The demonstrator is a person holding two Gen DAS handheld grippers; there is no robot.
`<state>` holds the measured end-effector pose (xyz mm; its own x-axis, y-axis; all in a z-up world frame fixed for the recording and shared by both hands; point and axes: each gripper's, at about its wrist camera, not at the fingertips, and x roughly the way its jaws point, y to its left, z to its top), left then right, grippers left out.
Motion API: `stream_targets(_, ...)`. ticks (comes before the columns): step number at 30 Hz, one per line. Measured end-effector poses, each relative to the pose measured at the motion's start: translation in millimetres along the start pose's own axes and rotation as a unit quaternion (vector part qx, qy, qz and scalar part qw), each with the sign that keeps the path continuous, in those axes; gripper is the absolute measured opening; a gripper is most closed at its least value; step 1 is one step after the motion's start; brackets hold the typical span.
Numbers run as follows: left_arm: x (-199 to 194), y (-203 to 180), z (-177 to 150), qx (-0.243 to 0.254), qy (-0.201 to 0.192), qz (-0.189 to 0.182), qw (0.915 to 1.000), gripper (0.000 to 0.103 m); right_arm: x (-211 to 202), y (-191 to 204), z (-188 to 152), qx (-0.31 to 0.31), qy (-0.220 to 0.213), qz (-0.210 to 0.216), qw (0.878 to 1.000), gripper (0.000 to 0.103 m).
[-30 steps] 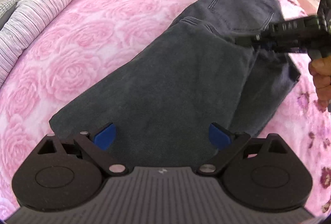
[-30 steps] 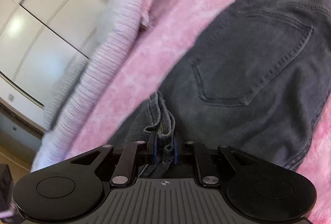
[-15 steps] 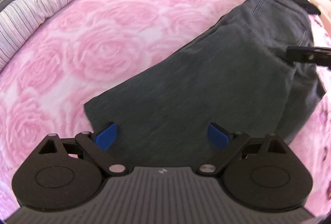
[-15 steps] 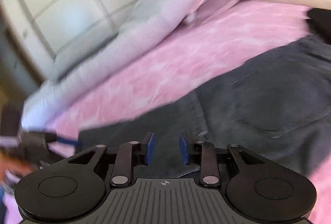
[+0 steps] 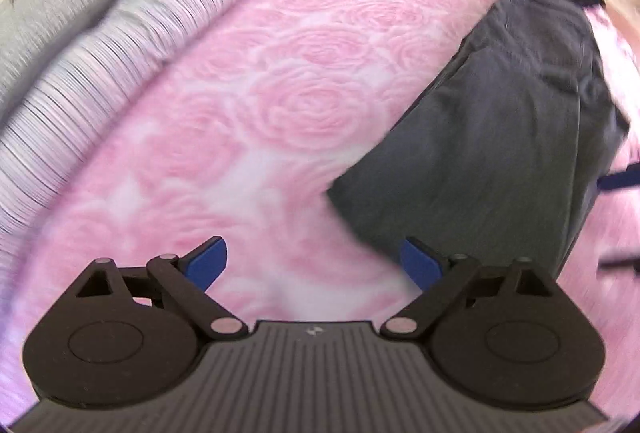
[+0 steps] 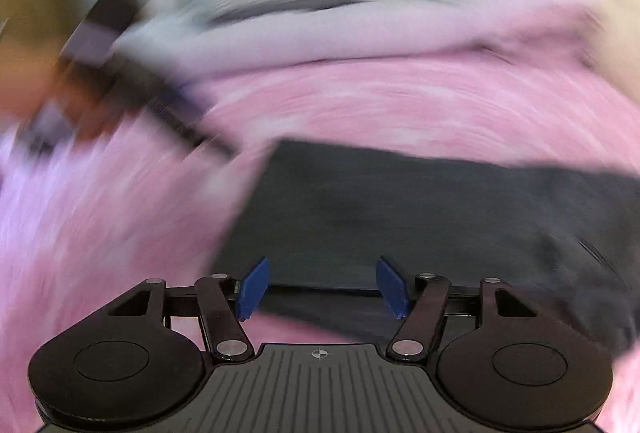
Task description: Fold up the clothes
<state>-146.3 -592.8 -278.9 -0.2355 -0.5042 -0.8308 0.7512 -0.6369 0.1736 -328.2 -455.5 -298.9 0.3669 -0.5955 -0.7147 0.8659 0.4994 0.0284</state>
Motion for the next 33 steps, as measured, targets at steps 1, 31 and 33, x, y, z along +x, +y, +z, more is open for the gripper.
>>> stream_targets(1,-3,0,-4,0.023,0.000,0.005,0.9997,0.094,10,25,1,-0.040,0.009,-0.001,0.999,0.064)
stream_targets(31,71,-80,-16,0.663,-0.135,0.030,0.7359,0.020,-2,51,29,-0.132,0.015,-0.049,0.990,0.014)
stream_targets(33,60,-79,-11,0.655,-0.137,0.035,0.7425,0.018,-10,49,32,-0.133,0.012,-0.035,0.990,0.014)
